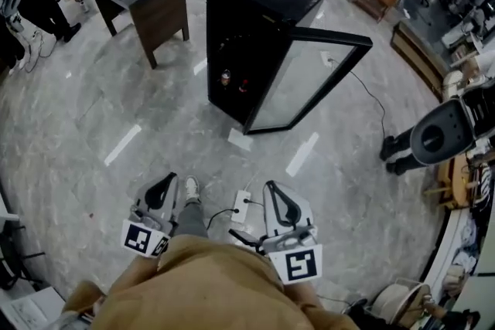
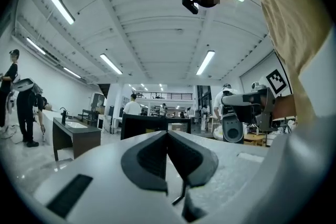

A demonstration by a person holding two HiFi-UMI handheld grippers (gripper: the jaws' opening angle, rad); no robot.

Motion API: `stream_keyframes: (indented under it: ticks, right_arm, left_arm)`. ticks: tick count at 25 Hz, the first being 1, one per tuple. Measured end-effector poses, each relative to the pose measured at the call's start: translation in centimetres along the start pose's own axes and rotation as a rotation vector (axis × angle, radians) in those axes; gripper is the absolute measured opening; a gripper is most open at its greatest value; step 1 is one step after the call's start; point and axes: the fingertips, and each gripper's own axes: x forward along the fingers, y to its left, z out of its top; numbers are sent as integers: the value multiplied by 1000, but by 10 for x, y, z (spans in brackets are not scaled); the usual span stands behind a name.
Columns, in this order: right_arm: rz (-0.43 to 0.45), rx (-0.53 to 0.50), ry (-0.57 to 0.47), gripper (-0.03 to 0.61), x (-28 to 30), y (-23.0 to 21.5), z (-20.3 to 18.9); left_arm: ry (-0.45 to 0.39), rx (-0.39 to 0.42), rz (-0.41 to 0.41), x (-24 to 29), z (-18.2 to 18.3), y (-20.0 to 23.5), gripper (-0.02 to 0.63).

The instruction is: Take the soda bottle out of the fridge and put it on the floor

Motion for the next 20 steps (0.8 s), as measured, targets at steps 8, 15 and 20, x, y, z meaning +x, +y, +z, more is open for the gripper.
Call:
stream_keyframes:
  ticks: [8, 15, 20]
  right_arm:
    - [-9, 18, 76, 2, 149, 1, -9]
    - [-30, 27, 141, 2, 239, 2, -22]
    - [-53, 14, 121, 2, 280, 5, -11]
  left_arm:
    - [36, -8, -51, 86, 0, 132, 0]
    - [70, -80, -92, 126, -14, 205, 0]
    - [64, -81, -145, 151, -13, 238, 0]
